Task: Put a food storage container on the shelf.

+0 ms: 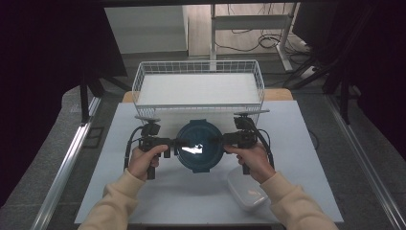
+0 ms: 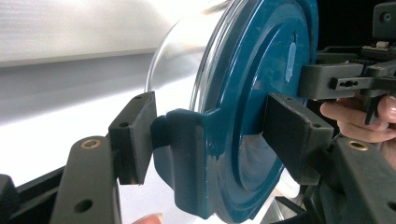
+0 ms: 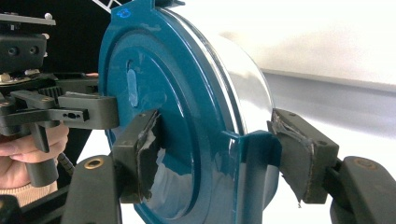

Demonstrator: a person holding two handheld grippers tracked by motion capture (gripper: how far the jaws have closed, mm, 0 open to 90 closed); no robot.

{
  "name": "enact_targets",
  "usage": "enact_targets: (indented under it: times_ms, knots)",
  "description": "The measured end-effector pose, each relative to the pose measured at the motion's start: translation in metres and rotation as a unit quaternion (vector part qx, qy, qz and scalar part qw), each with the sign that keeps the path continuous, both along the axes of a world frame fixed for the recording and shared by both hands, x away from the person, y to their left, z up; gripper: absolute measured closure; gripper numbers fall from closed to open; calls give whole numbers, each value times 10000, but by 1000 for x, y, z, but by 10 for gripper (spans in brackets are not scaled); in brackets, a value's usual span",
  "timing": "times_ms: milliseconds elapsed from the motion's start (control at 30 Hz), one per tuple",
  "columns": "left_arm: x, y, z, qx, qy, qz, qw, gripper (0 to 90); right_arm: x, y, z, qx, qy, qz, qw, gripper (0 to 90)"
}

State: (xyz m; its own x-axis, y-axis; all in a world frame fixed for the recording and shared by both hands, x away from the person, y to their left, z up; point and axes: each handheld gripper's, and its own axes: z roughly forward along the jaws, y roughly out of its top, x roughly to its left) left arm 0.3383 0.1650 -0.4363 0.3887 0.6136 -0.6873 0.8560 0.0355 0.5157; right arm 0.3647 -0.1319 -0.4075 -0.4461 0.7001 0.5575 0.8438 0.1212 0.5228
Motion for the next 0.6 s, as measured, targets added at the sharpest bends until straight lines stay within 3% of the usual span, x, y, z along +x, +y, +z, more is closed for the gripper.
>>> enact_targets:
  times_ms: [600]
  knots:
    - [-1, -4, 24, 12, -245, -93, 9997, 364, -7, -5, 22, 51, -298, -32, 9995, 351]
